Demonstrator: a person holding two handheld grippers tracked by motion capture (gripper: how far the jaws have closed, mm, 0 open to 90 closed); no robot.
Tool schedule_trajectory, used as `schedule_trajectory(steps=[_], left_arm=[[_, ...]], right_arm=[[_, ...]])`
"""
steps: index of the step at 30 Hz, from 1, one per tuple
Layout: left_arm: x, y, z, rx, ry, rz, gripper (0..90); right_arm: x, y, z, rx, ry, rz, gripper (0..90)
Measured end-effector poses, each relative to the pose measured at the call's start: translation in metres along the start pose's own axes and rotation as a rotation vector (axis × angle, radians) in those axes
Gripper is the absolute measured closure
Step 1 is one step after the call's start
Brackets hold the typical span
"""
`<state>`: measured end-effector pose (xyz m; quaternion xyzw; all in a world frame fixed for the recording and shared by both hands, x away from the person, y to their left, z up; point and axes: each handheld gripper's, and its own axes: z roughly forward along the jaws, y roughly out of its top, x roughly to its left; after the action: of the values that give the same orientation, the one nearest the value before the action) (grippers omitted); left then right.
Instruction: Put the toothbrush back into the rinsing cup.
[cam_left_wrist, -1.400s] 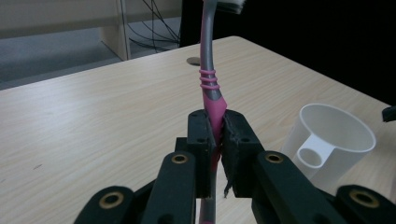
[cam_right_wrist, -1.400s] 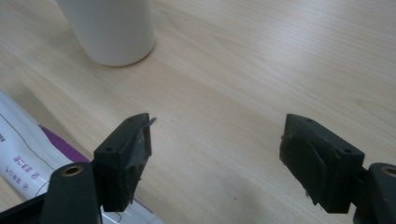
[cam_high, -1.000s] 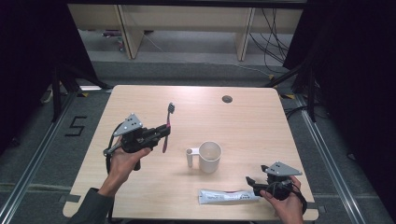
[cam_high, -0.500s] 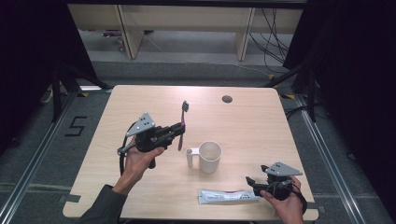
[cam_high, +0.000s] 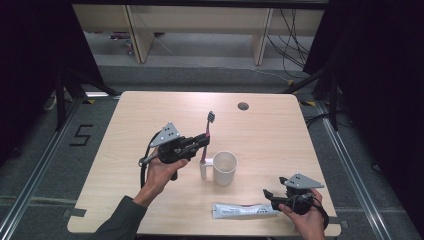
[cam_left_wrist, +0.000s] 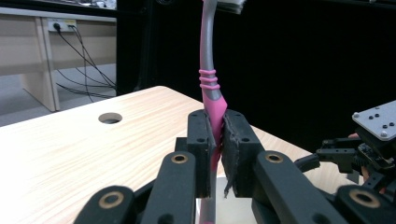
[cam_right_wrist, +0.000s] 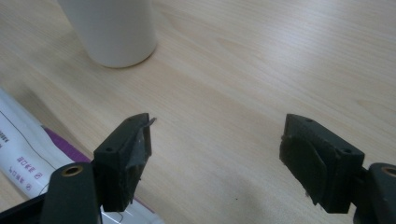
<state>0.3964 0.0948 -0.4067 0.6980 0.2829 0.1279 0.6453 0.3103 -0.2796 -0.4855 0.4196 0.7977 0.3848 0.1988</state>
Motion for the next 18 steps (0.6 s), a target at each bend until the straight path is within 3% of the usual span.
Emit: schedule_trajectory(steps=[8, 15, 18], left_arm=[[0.002, -0.011, 0.004, 0.03, 0.003, 0.001, 81.4], [0.002, -0.02, 0.001, 0.016, 0.01, 0.013, 81.4], [0.003, -0.024, 0.0, 0.023, 0.007, 0.023, 81.3]], right_arm=[[0.001, 0.0, 0.0, 0.008, 0.007, 0.012, 25.5], [0.001, 0.0, 0.0, -0.002, 0.001, -0.001, 25.5], [0.002, 0.0, 0.0, 0.011, 0.009, 0.017, 25.5]])
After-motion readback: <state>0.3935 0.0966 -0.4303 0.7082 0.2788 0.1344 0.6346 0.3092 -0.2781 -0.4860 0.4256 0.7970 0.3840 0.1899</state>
